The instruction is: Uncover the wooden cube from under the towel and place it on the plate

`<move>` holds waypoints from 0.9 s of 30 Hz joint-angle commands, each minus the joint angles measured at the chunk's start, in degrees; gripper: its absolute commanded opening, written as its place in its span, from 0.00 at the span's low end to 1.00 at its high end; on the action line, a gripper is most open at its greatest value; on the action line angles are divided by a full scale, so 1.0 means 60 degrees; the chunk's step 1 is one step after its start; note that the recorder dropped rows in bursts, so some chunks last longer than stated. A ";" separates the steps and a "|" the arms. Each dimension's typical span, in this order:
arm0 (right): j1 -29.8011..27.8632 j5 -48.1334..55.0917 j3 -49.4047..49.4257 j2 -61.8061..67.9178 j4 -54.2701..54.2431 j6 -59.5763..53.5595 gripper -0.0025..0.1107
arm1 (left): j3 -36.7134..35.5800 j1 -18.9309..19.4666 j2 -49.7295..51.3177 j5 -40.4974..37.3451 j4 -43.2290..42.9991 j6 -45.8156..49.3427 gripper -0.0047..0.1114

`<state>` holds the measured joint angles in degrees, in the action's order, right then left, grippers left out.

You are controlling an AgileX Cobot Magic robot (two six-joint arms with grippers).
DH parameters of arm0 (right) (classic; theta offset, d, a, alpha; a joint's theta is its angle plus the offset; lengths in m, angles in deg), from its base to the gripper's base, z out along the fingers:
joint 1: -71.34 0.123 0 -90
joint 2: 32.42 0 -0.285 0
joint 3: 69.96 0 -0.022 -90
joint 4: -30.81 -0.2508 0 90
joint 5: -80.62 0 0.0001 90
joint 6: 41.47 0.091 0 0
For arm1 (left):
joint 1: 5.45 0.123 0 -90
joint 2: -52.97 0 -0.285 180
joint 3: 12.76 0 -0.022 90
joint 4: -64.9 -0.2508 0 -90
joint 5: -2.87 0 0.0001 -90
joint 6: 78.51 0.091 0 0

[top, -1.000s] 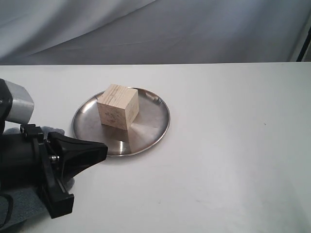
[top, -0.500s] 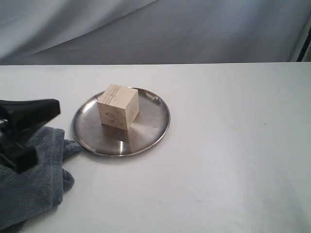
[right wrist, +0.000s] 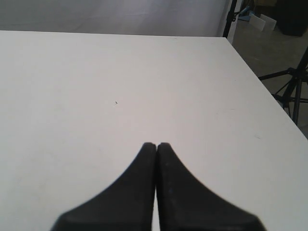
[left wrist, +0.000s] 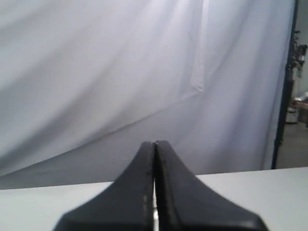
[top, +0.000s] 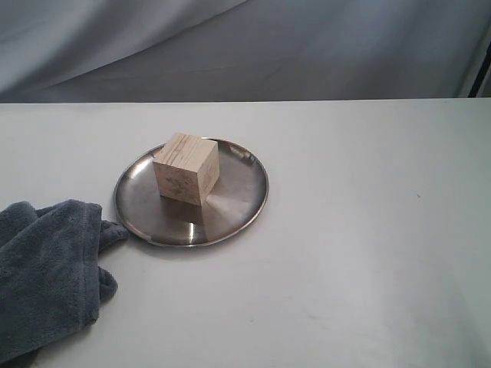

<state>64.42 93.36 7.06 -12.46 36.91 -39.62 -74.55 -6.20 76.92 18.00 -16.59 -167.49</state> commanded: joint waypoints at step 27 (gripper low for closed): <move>-0.0068 -0.0108 0.0032 0.0030 0.0061 0.0043 0.02 | -0.1517 0.0011 -0.2694 -0.1742 0.4048 0.2819 0.05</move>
<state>64.42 93.36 7.06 -12.46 36.91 -39.62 -83.34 -6.20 60.94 7.68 -5.37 -163.99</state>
